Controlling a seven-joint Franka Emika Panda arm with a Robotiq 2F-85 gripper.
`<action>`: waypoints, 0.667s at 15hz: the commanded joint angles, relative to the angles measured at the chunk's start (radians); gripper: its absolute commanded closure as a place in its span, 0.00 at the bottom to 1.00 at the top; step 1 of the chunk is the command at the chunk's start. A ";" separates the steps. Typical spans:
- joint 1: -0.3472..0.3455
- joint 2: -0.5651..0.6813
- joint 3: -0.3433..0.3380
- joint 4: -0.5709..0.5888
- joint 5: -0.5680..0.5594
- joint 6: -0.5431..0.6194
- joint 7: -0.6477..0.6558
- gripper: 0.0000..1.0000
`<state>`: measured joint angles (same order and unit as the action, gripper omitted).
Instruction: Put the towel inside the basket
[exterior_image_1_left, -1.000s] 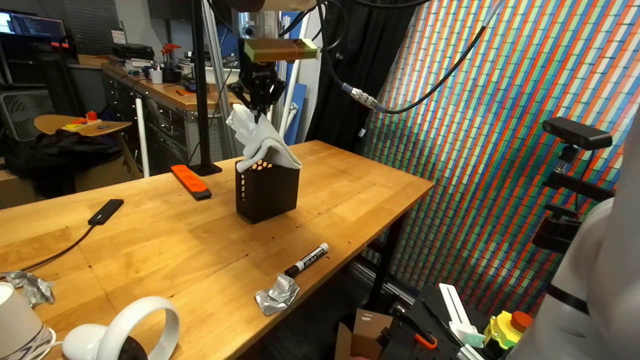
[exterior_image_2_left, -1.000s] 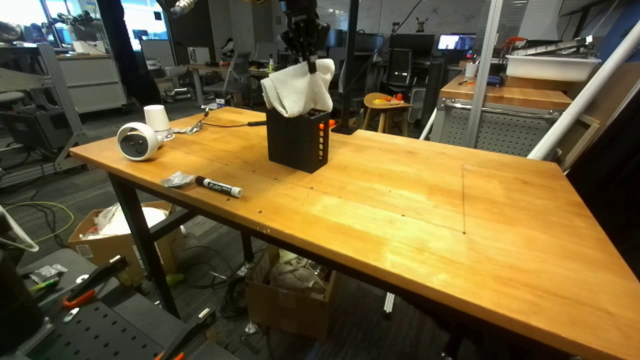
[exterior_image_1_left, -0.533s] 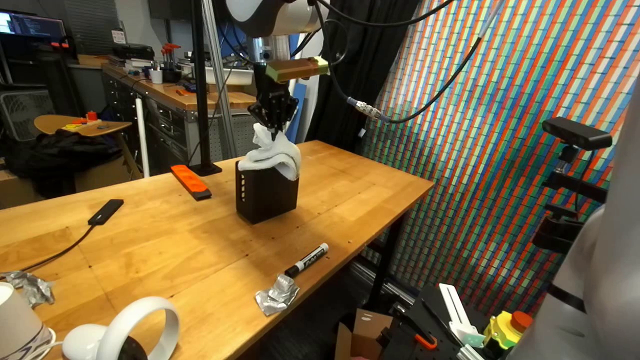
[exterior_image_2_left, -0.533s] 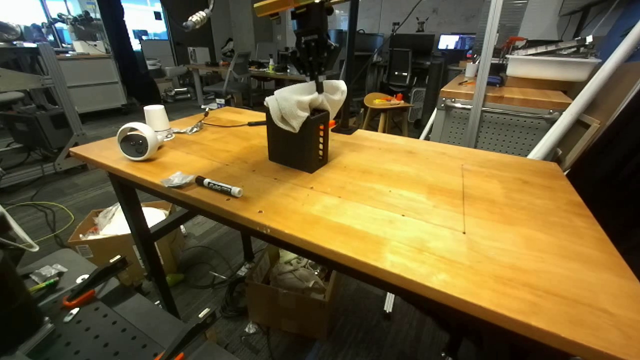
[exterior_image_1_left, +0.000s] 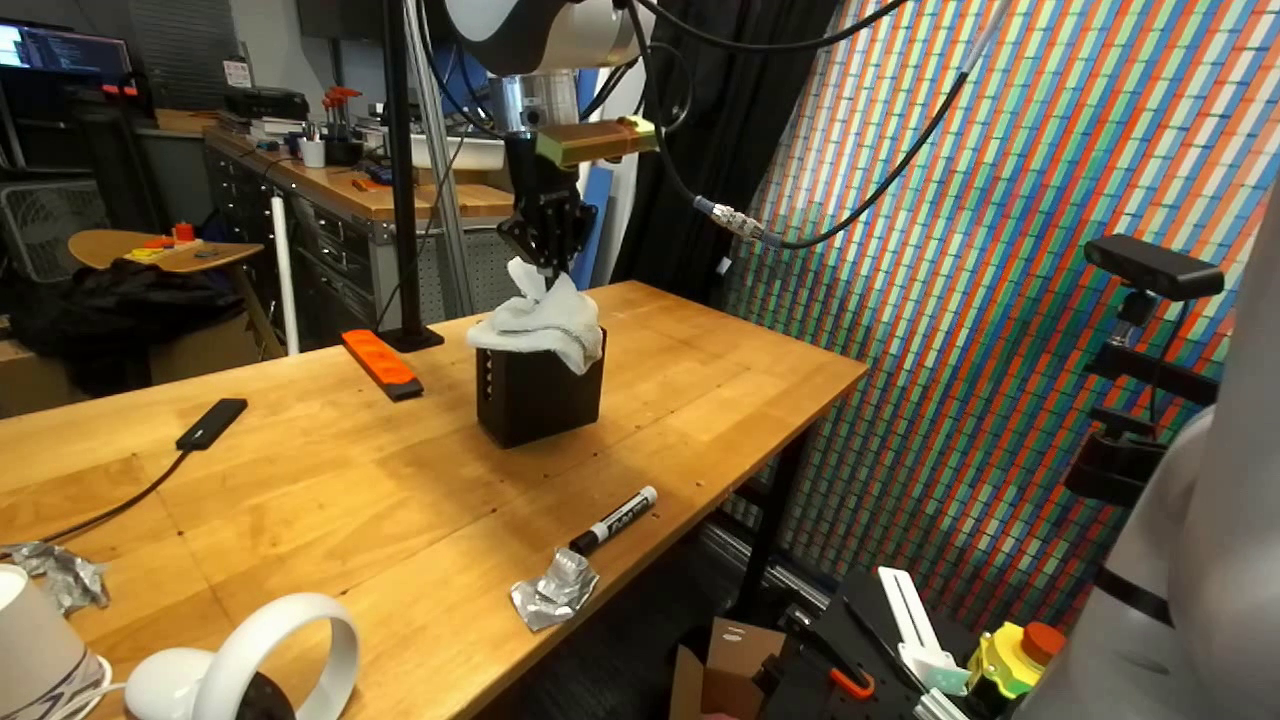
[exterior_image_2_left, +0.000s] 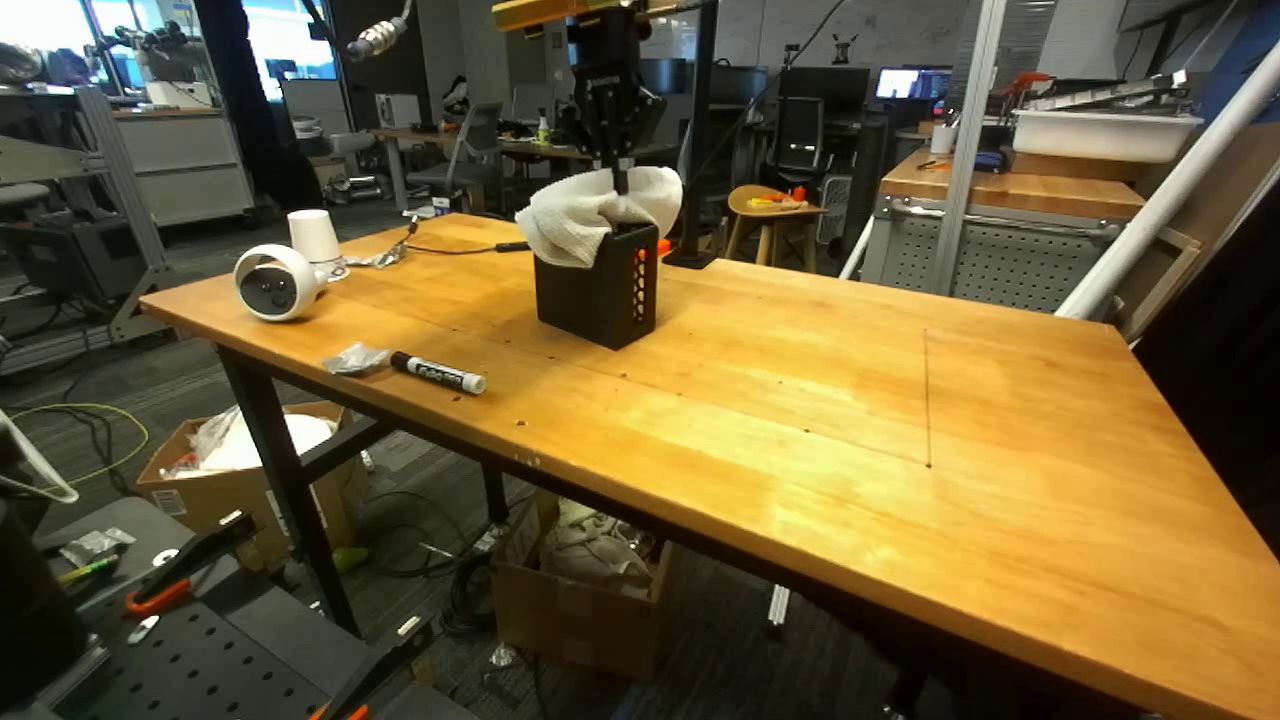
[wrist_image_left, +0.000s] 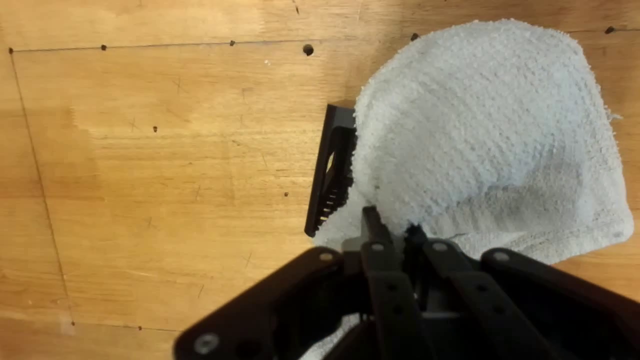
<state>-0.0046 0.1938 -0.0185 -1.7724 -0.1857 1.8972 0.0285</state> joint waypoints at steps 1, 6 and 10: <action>0.003 -0.016 0.005 -0.016 0.019 -0.010 -0.005 0.97; -0.002 0.025 -0.006 -0.009 0.009 -0.004 0.013 0.97; -0.011 0.058 -0.012 0.008 0.037 -0.013 0.035 0.97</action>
<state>-0.0108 0.2256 -0.0262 -1.7881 -0.1769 1.8970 0.0437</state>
